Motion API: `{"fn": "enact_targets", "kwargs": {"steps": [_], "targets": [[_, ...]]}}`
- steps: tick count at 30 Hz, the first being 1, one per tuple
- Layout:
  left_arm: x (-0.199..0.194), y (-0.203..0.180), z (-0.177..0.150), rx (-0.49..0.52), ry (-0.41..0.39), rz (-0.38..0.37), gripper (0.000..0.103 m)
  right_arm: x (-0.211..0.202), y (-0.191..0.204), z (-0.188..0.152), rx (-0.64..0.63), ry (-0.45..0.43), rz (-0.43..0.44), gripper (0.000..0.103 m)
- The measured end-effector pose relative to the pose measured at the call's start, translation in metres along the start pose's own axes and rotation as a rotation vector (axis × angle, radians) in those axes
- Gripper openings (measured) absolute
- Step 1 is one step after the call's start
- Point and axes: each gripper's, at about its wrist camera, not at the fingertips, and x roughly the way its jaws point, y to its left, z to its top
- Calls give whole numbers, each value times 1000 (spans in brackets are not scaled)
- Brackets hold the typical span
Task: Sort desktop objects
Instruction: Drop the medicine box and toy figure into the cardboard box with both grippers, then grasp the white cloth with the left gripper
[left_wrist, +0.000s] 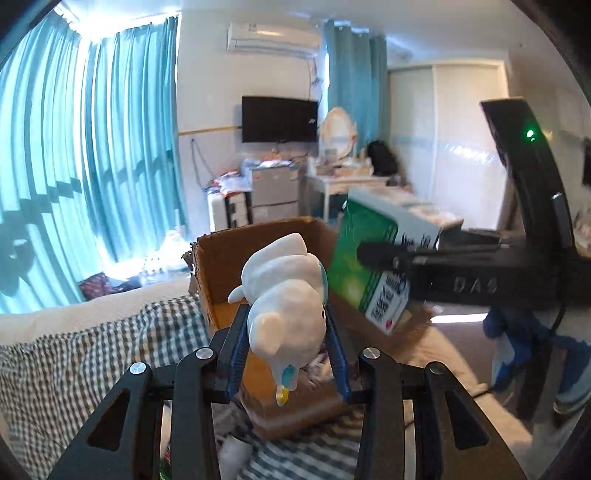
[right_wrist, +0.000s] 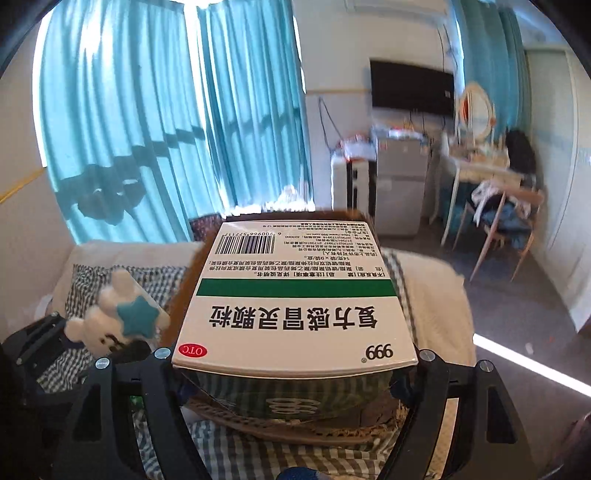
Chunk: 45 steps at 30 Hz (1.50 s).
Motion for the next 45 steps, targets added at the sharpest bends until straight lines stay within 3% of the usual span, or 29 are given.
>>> {"fn": "enact_targets", "kwargs": {"steps": [4,6,8,9,13,18,23,26,29,34,36,41,45], "targets": [[39,2,0,-18,39,-12,44,30,-20,-16,39,54,-20,81],[51,0,-4,-7,38,-6,57,35,-26,-19,42,52,-4,90],[54,1,-12,-23,20,11,89,30,-28,-19,41,9,-33,97],[53,4,-14,-39,7,12,97,27,-30,-16,39,-10,-42,98],[41,9,-18,-95,-6,1,97,3,-26,-15,34,-89,-46,98],[-4,19,-20,-87,-47,80,97,-38,-2,-24,20,-160,-22,100],[-77,41,-17,-114,-93,166,103,-89,48,-28,7,-249,7,103],[-117,54,-18,-114,-110,232,103,-105,75,-28,57,-225,2,103],[-152,68,-23,-116,-123,272,103,-114,97,-33,118,-202,72,103],[-196,94,-50,-150,-150,347,103,-108,129,-42,127,-162,162,103],[-203,108,-65,-167,-141,374,103,-101,139,-48,105,-156,155,103],[-191,139,-110,-200,-89,471,103,-68,160,-77,-3,-162,109,103],[-157,167,-151,-237,-10,530,103,-25,174,-100,-86,-72,88,103]]}}
